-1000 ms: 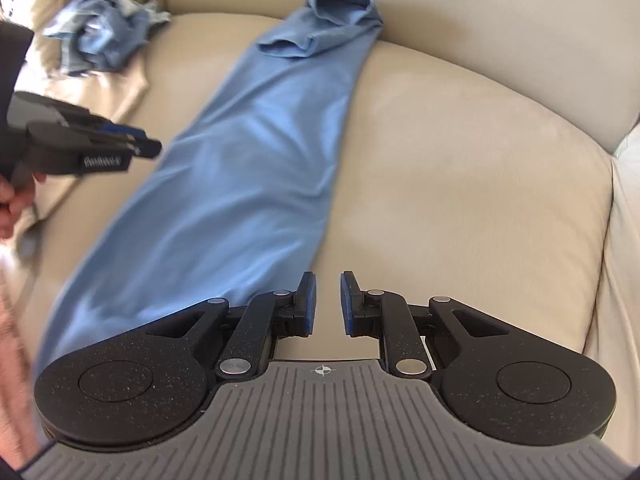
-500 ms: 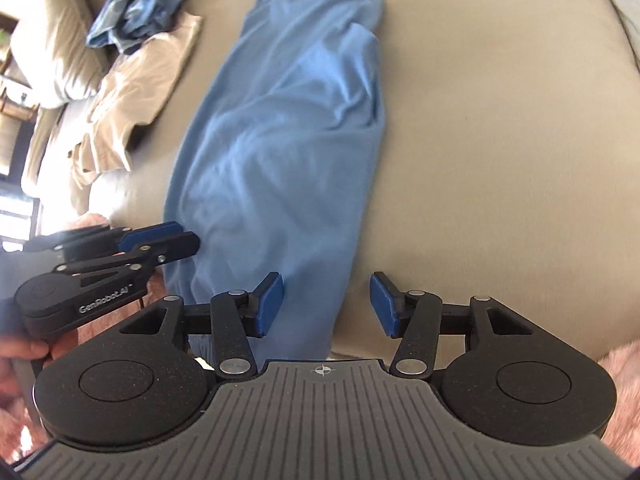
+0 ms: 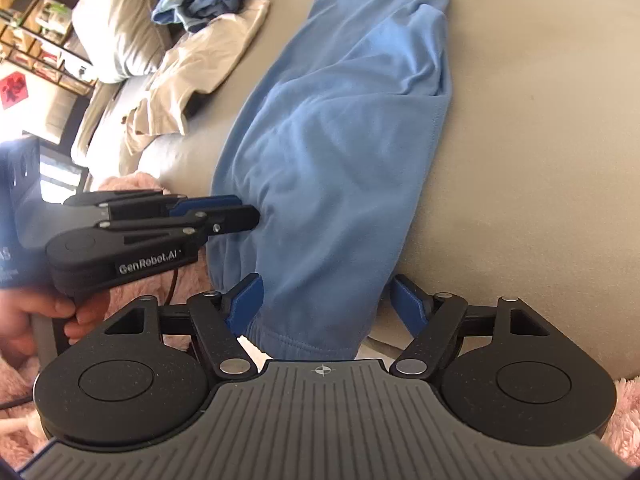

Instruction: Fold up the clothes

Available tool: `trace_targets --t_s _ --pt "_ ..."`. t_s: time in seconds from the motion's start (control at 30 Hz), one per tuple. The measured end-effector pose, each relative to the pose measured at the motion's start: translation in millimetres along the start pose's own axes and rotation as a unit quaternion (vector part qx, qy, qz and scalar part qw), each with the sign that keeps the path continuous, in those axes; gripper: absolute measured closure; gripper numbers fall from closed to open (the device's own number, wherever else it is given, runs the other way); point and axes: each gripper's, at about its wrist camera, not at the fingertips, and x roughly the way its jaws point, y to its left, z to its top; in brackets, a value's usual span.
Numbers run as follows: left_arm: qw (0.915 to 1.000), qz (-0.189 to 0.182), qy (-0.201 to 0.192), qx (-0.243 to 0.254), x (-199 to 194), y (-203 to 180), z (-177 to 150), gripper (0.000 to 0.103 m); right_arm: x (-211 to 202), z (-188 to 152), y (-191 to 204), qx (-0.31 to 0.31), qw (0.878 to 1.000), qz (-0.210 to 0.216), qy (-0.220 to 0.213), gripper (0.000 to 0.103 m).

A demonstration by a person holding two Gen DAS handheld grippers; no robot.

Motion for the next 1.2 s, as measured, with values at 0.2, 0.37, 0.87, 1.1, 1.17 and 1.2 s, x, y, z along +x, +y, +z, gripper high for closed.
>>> trace_targets --t_s 0.2,0.37,0.87,1.1,1.17,1.2 --pt "0.9995 -0.005 -0.018 0.025 -2 -16 9 0.085 8 0 -7 0.034 0.998 0.034 -0.038 0.039" --pt "0.9987 0.015 0.018 0.045 16 -20 5 0.086 6 0 -9 0.033 0.999 0.016 -0.033 0.079" --pt "0.9948 0.009 0.089 0.048 26 -21 -13 0.086 -20 -18 -5 0.010 0.999 -0.020 0.039 0.097" --pt "0.9988 -0.019 0.042 0.018 0 -5 -5 0.080 -26 -16 -7 0.023 0.999 -0.010 0.042 0.046" --pt "0.9994 -0.029 0.006 0.016 -10 1 1 0.079 -36 -14 -6 0.017 0.999 -0.006 0.027 0.032" --pt "0.9993 -0.032 -0.006 0.017 -11 2 3 0.079 -42 -12 -8 0.015 1.000 -0.005 0.015 0.026"
